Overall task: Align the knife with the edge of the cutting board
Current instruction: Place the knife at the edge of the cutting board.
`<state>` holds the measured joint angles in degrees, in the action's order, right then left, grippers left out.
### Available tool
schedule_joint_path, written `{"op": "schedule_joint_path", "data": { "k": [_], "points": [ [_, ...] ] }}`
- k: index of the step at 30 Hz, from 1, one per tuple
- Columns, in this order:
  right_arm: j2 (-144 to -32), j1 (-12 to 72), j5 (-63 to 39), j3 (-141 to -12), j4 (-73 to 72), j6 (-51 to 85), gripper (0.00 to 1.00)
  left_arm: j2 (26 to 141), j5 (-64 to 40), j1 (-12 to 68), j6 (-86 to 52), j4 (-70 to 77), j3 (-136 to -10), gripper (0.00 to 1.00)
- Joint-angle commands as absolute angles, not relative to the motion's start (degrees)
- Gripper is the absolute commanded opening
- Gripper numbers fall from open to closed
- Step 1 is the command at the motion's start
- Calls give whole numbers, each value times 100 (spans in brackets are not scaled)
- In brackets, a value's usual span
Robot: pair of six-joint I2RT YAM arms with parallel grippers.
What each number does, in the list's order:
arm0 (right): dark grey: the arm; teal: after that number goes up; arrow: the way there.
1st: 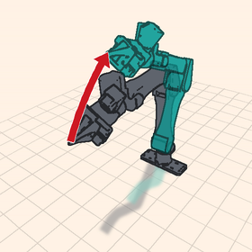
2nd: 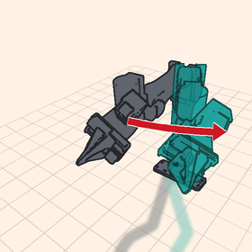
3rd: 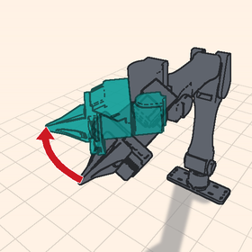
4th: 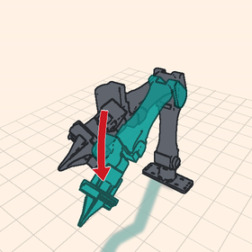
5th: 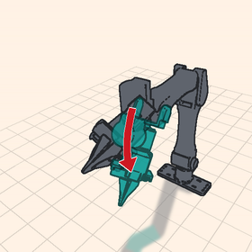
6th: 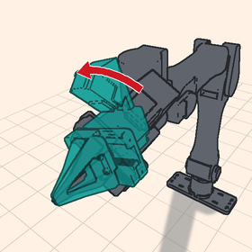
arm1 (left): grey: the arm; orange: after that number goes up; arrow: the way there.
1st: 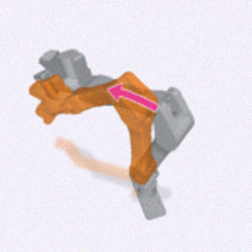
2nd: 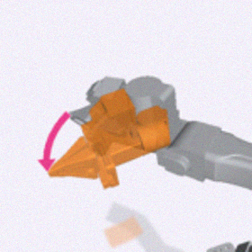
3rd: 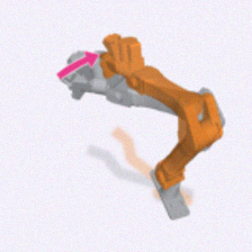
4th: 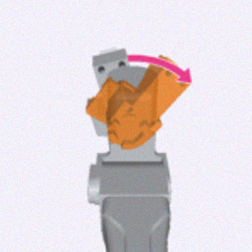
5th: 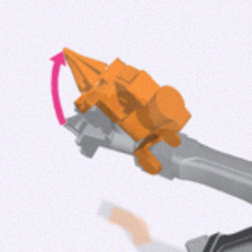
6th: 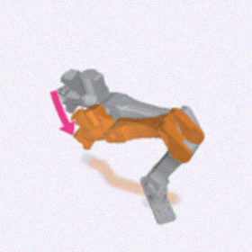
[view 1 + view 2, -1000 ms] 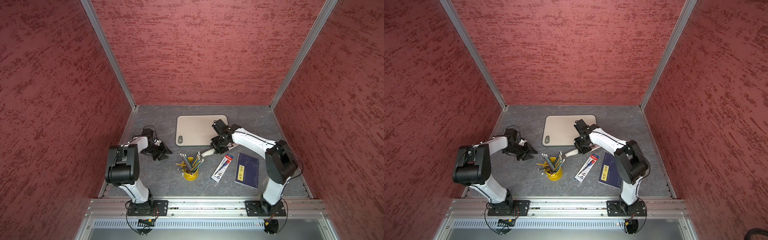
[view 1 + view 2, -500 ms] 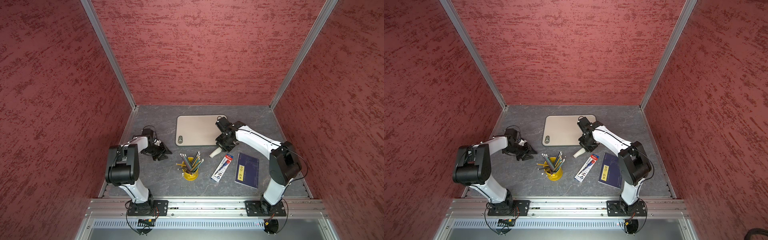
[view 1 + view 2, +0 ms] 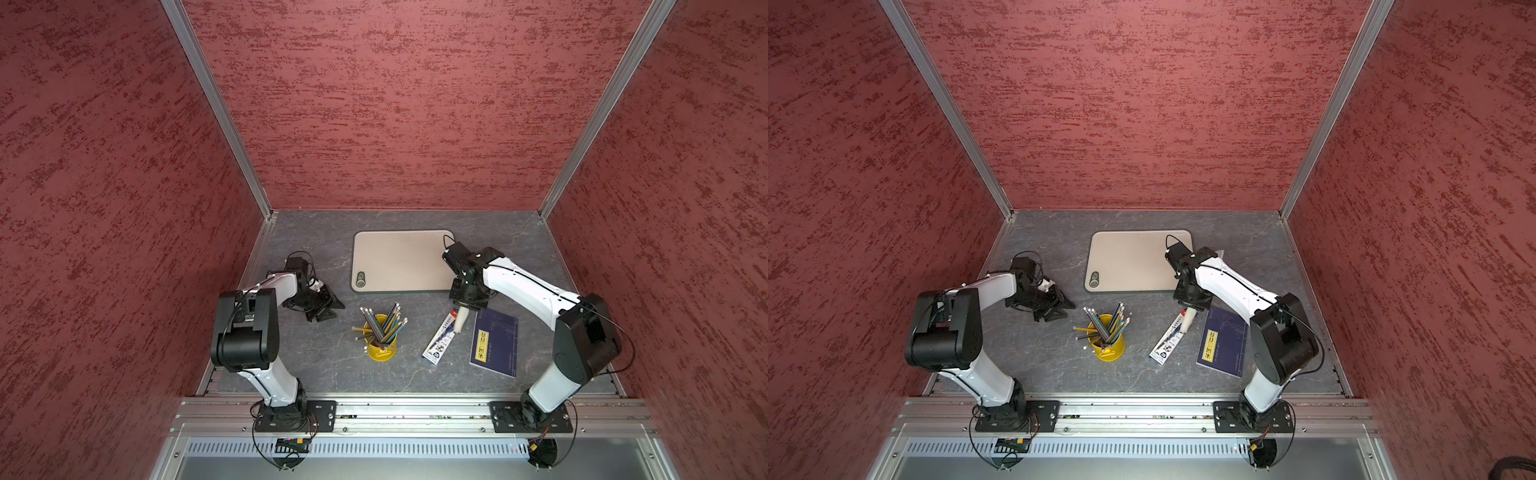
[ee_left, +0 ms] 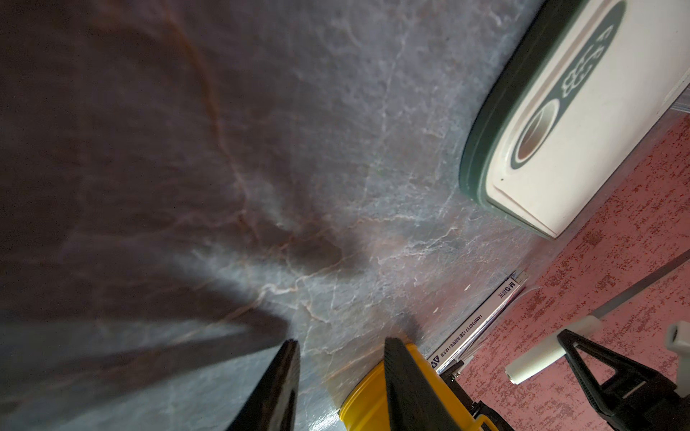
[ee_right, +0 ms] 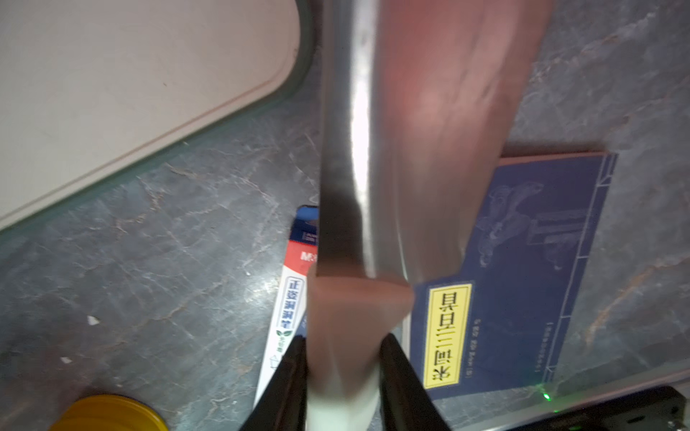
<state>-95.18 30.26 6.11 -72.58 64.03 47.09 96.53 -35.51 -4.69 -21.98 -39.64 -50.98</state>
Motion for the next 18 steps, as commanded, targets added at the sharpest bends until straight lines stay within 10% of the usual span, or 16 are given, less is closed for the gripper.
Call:
{"op": "schedule_joint_path", "data": {
  "k": [1, 18],
  "points": [
    [-9352, 2998, 904, -6814, 6280, 4285, 0, 9773, -3479, -427, -2070, -4012, -5128, 41],
    [-10256, 3030, 332, -6213, 5370, 4394, 0, 9778, -3407, -391, -2048, -4061, -5132, 41]
  ]
}}
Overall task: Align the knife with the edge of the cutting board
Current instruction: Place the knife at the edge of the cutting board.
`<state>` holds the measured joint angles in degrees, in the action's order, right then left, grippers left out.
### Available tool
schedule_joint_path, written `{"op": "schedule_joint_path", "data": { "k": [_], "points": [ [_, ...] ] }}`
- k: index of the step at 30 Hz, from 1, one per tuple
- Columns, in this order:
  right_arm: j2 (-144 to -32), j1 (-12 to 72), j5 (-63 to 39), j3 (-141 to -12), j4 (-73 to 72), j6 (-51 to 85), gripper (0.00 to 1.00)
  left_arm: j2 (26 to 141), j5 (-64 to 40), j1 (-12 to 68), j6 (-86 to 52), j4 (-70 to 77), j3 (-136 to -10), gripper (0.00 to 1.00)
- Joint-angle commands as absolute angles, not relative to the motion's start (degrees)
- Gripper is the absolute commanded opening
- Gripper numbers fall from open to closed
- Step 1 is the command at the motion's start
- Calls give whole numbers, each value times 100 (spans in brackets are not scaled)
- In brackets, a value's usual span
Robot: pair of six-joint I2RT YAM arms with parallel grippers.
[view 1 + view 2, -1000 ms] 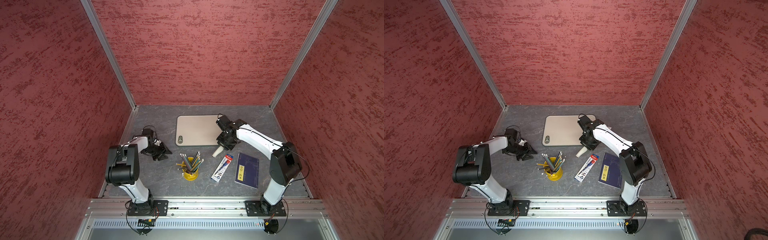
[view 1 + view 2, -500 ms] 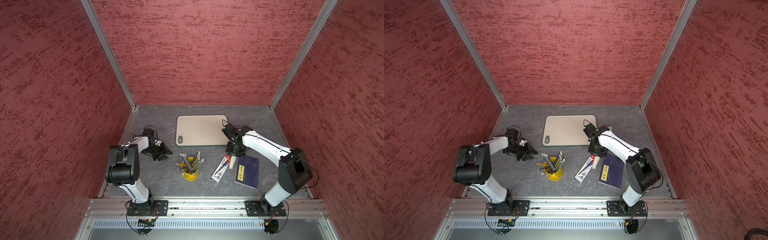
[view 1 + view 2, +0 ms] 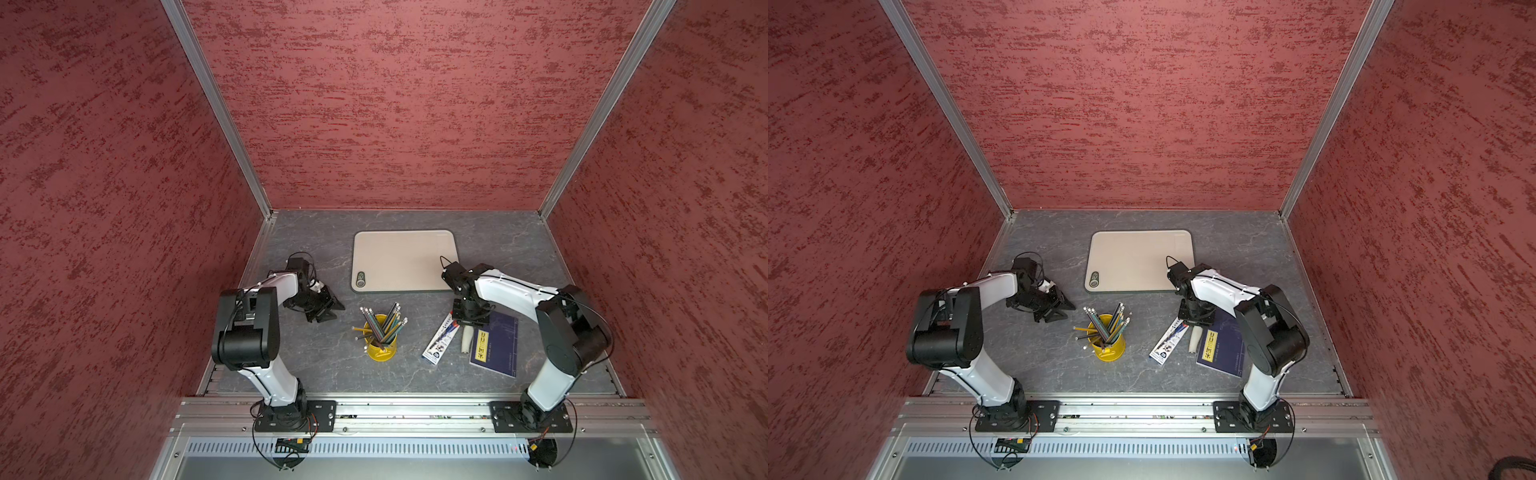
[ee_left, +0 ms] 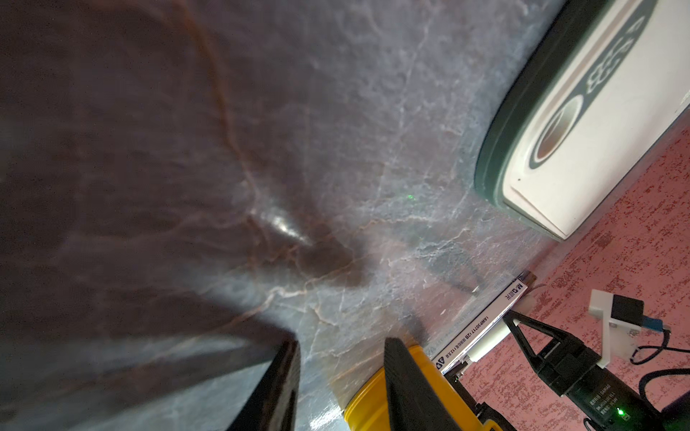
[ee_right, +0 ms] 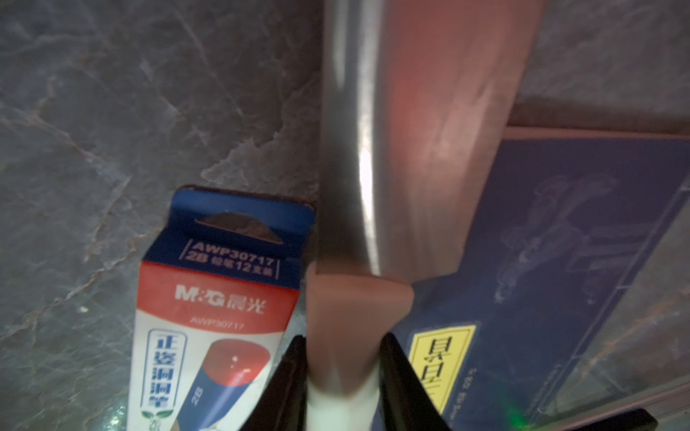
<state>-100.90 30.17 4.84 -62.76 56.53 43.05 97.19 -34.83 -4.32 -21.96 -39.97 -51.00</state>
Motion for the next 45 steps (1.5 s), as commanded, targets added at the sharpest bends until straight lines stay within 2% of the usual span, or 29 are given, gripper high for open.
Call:
{"op": "schedule_joint_path", "data": {
  "k": [1, 9, 13, 27, 31, 35, 40, 45],
  "points": [
    [-10349, 3049, 268, -6252, 5322, 4418, 0, 9766, -3409, -393, -2048, -4061, -5133, 41],
    [-10813, 3557, 213, -6966, 5094, 4500, 0, 9826, -3358, -394, -2039, -4069, -5143, 41],
    [-11001, 3656, 361, -7239, 5362, 5011, 0, 9811, -3327, -395, -2031, -4087, -5146, 41],
    [-10531, 3426, 726, -6516, 5542, 5823, 0, 9834, -3249, -393, -2030, -4132, -5157, 41],
    [-10267, 3248, 935, -6340, 5423, 5576, 0, 9818, -3220, -384, -2039, -4148, -5153, 41],
    [-10052, 3226, 1252, -6624, 5230, 4747, 0, 9735, -3188, -386, -2048, -4171, -5132, 41],
    [-10365, 3247, 1474, -7197, 5306, 3847, 0, 9734, -3131, -386, -2057, -4174, -5152, 41],
    [-10534, 3321, 1705, -7430, 5246, 3642, 0, 9713, -3069, -384, -2066, -4187, -5156, 41]
  ]
}}
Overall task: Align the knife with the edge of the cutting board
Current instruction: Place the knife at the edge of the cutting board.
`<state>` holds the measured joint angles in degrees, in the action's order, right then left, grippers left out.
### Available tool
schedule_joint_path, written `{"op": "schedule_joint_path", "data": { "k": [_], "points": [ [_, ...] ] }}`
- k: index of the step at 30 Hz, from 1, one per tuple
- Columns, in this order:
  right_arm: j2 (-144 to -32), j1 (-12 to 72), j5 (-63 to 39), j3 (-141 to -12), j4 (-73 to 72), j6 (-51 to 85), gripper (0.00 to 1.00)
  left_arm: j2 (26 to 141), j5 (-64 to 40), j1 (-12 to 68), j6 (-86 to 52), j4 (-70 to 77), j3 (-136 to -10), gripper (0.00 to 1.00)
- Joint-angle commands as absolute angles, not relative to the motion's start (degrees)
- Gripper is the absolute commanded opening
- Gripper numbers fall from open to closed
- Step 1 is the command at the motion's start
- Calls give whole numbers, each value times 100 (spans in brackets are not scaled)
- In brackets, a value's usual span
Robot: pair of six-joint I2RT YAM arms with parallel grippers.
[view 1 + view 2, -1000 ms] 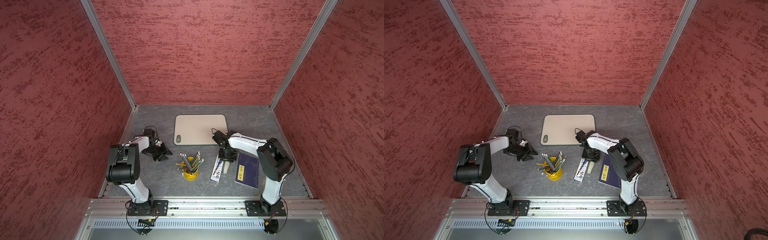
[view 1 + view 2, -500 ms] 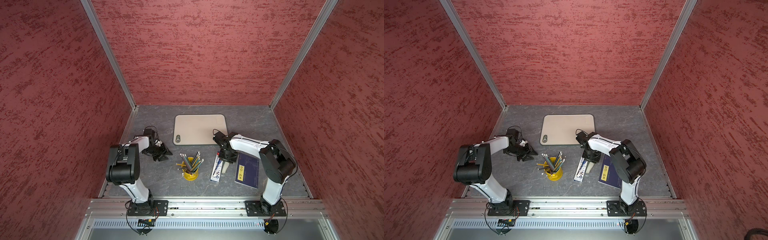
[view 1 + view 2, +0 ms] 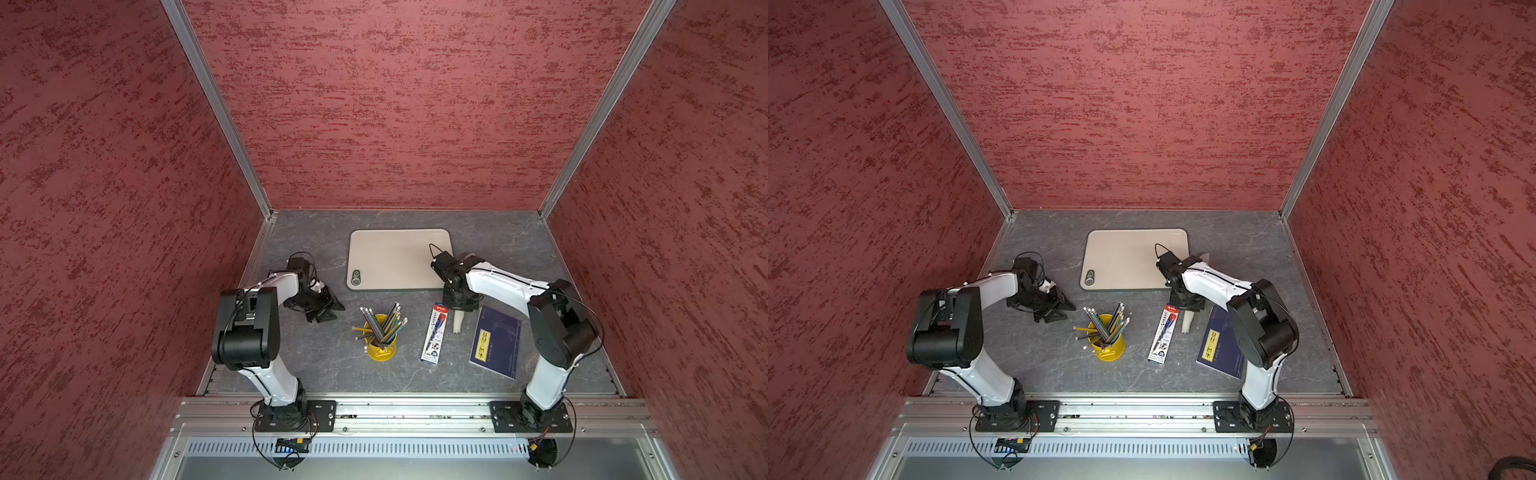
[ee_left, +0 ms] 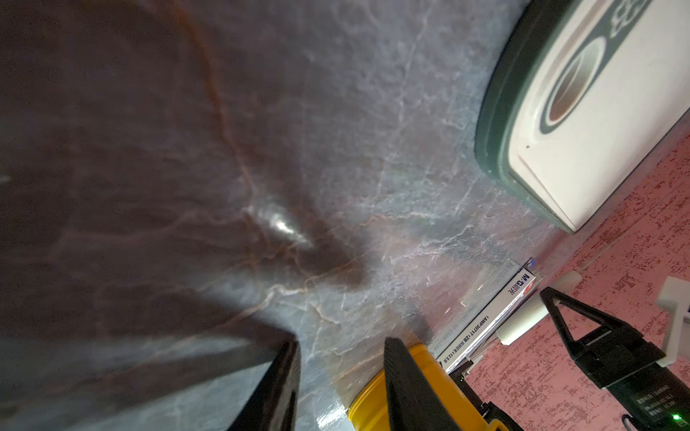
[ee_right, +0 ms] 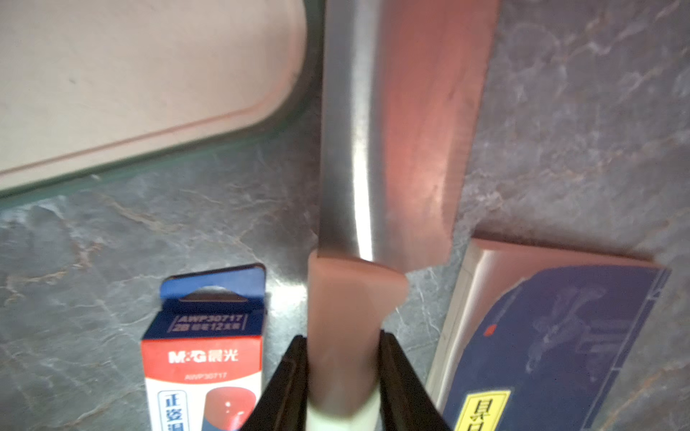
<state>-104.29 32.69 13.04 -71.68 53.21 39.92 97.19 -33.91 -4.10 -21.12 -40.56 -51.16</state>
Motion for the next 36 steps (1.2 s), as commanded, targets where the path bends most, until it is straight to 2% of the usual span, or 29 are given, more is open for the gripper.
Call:
{"op": "schedule_joint_path", "data": {
  "k": [1, 9, 21, 36],
  "points": [
    [-10554, 3320, 1718, -7450, 5218, 3638, 0, 9712, -3050, -382, -2066, -4187, -5159, 41],
    [-11032, 3355, 1337, -7660, 4928, 3020, 0, 9738, -2963, -375, -2067, -4228, -5156, 41],
    [-11130, 3375, 1178, -7795, 4755, 2092, 0, 9590, -2714, -435, -2036, -4585, -5355, 43],
    [-11412, 3231, 744, -8382, 5404, 2716, 0, 9026, -2488, -720, -1863, -4814, -5326, 44]
  ]
}}
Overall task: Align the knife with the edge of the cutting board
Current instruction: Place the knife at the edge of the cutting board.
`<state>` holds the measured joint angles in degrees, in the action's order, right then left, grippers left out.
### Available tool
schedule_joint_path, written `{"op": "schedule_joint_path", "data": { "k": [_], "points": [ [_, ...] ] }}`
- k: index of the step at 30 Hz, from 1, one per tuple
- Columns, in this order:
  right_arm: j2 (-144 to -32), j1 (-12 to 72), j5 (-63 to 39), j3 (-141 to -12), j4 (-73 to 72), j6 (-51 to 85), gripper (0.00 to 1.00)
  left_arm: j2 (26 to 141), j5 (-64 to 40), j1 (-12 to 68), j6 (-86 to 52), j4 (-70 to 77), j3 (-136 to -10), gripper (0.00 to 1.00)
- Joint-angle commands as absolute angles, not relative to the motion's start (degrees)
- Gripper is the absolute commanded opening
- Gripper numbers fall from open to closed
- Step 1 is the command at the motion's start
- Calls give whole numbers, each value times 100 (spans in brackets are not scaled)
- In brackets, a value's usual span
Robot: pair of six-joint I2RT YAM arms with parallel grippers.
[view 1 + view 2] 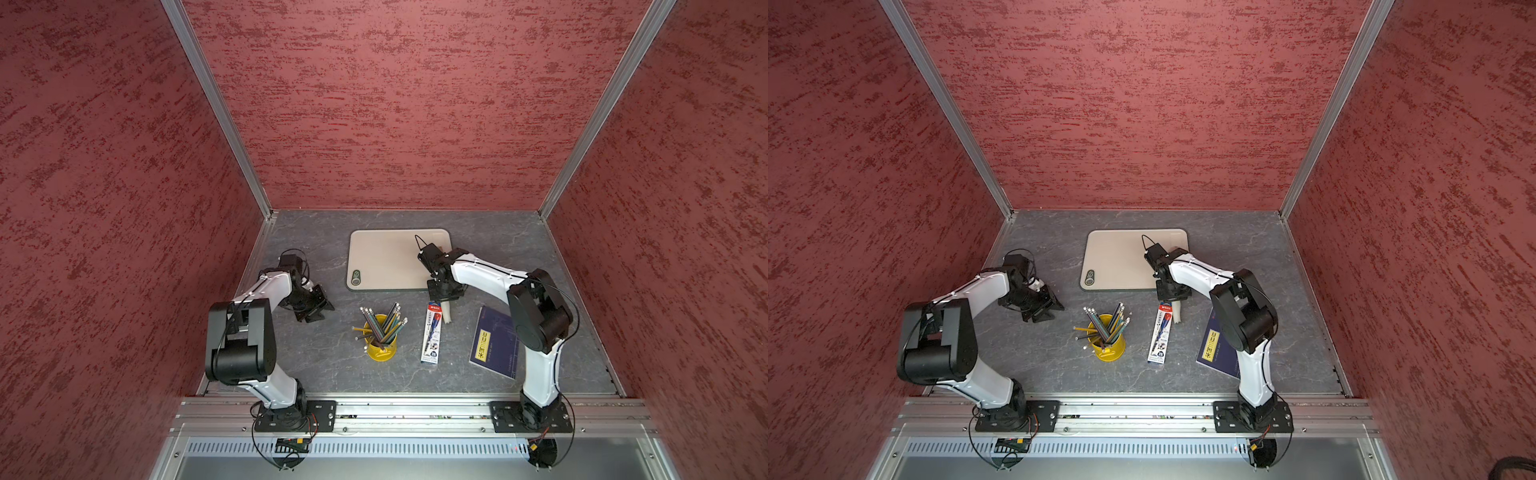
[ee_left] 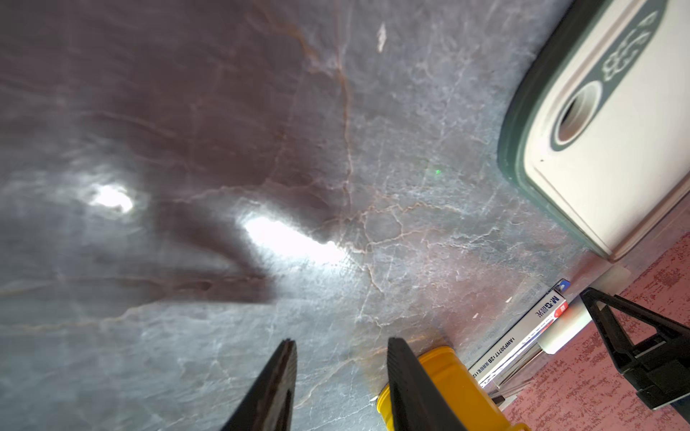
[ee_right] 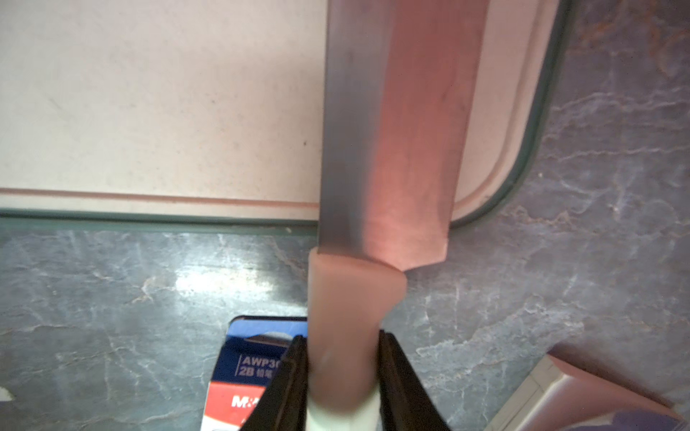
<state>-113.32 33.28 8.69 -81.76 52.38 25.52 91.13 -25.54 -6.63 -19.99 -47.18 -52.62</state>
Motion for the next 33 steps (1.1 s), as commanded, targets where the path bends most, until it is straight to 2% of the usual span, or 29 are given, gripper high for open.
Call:
{"op": "schedule_joint_path", "data": {
  "k": [1, 11, 33],
  "points": [
    [-11417, 3194, 765, -8376, 5437, 2732, 0, 9009, -2491, -730, -1863, -4816, -5326, 44],
    [-11320, 2895, 853, -8156, 5398, 2527, 0, 8911, -2436, -740, -1890, -4799, -5277, 44],
    [-11646, 2865, 725, -8763, 5520, 2219, 0, 9066, -2443, -743, -1872, -4755, -5265, 44]
  ]
}}
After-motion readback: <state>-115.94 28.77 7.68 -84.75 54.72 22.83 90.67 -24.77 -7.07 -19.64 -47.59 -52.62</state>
